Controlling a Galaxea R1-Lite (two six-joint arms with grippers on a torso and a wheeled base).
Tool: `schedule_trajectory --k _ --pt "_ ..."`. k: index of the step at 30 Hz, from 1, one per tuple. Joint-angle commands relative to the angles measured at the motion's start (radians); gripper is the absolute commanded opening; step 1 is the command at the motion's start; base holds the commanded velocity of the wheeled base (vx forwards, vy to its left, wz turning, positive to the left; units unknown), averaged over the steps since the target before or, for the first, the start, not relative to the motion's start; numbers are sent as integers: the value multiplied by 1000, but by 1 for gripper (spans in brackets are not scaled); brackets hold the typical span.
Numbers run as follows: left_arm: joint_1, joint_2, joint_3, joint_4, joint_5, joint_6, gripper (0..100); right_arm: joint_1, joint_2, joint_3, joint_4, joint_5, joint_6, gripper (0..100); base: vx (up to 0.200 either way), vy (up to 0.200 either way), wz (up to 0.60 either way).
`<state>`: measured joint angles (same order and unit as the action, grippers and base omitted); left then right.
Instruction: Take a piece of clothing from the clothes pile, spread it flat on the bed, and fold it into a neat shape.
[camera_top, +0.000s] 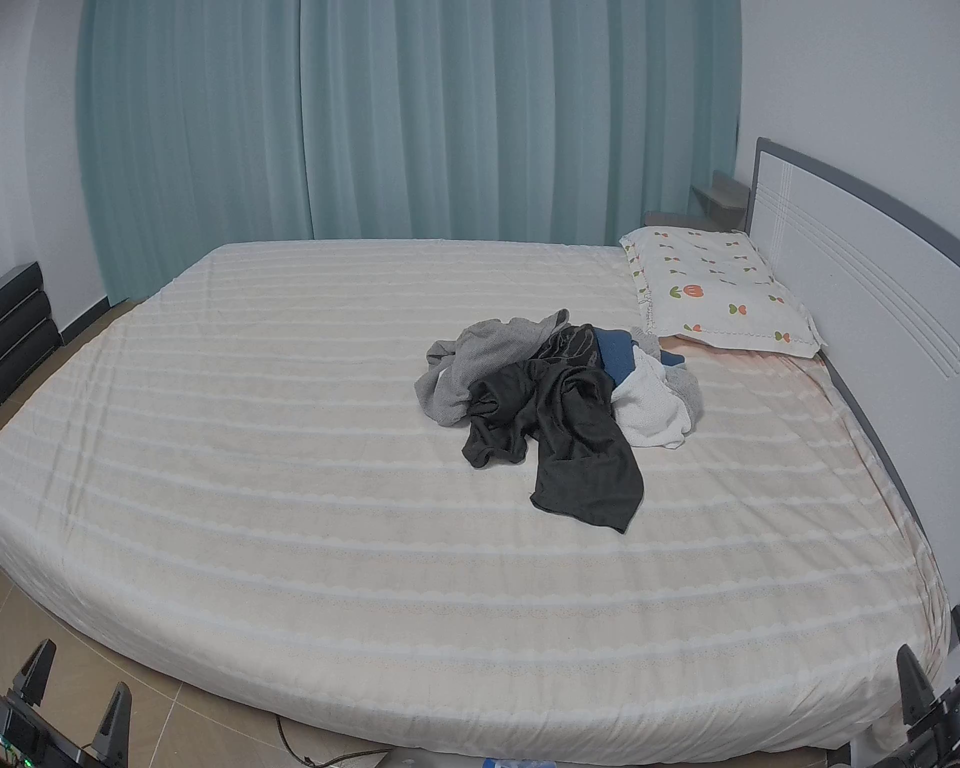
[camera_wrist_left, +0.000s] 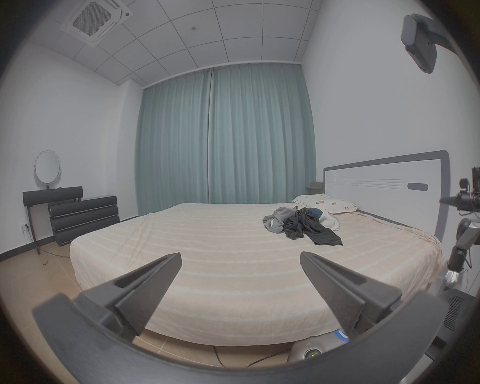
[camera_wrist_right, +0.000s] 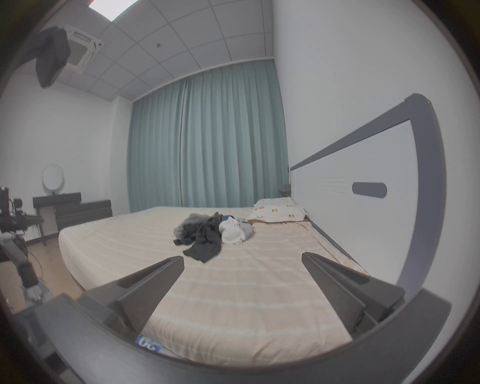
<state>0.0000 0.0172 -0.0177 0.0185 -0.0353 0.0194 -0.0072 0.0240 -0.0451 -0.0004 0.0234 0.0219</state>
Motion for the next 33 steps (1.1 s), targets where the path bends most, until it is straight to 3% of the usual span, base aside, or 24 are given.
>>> schedule_trajectory --k 1,3,5,6,8,15,19,22,23,25,33 --pt "0 -17 13 0 0 1 100 -14 228 -231 45 87 23 100 0 0 0" --pt "0 -17 13 0 0 -1 100 -16 352 -229 33 121 -13 100 0 0 0" --pt "0 -17 13 0 0 -1 100 -16 352 -229 33 121 -13 100 0 0 0" --pt "0 -17 13 0 0 1 100 -11 593 -262 -35 133 39 100 0 0 0" --pt "0 -17 13 0 0 1 100 -4 743 -272 -92 138 85 100 0 0 0" --pt "0 -17 13 0 0 1 100 90 1237 -312 -368 148 125 100 0 0 0" --pt "0 -17 15 0 0 -1 100 147 1604 -414 -541 144 222 100 0 0 0" --pt "0 -17 13 0 0 1 100 164 1705 -457 -584 139 266 100 0 0 0" --pt "0 -17 13 0 0 1 100 197 1849 -529 -655 101 354 100 0 0 0" --pt "0 -17 13 0 0 1 100 227 1956 -595 -702 50 414 100 0 0 0" --pt "0 -17 13 0 0 1 100 263 2232 -819 -710 7 483 100 0 0 0"
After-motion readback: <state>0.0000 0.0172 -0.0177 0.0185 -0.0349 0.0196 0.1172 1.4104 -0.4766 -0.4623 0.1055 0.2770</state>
